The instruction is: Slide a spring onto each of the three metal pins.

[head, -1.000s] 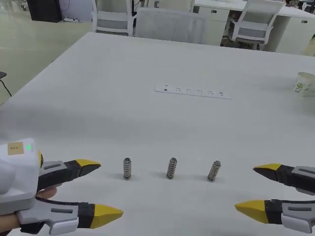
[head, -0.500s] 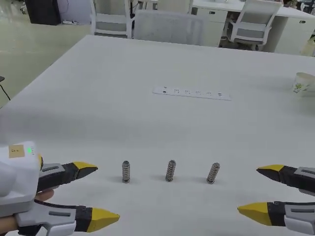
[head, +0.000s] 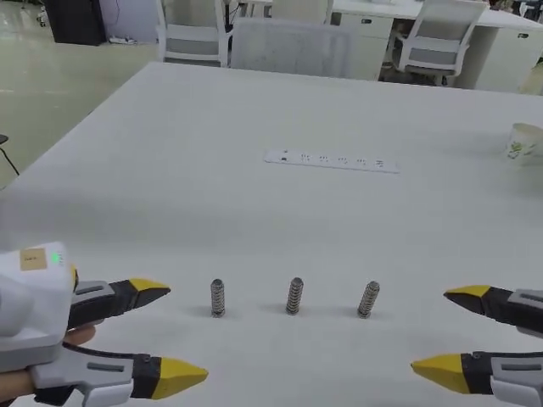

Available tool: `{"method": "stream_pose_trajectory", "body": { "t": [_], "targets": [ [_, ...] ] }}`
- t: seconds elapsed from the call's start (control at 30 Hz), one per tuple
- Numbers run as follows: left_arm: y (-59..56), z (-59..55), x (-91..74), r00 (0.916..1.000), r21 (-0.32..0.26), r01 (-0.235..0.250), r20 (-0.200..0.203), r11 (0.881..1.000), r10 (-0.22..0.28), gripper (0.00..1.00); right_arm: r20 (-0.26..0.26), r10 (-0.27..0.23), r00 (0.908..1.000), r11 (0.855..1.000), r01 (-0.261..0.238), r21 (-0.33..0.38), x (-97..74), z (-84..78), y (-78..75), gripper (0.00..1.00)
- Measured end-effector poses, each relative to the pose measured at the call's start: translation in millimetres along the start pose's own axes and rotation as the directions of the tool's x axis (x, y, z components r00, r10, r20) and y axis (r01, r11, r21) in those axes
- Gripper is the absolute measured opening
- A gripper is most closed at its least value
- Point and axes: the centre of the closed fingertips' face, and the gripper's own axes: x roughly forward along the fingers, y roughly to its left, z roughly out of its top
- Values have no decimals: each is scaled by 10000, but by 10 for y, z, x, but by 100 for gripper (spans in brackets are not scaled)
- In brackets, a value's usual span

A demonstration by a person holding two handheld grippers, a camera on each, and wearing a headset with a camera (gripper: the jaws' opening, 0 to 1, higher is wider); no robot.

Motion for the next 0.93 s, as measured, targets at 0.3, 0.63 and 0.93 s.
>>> {"method": "stream_pose_trajectory", "body": {
  "t": [0.3, 0.63, 0.93],
  "targets": [
    [8, 17, 16, 10000, 13, -13, 16, 10000, 13, 67, 22, -33, 10000, 10000, 33, -31, -14, 32, -16, 68],
    [12, 17, 15, 10000, 5, -34, -1, 10000, 34, 67, -54, -7, 10000, 10000, 7, 30, 1, 13, -13, 69],
    [13, 20, 12, 10000, 8, -32, 11, 10000, 32, 67, -101, 49, 9999, 10000, -49, 44, 24, 25, -1, 69]
  ]
}}
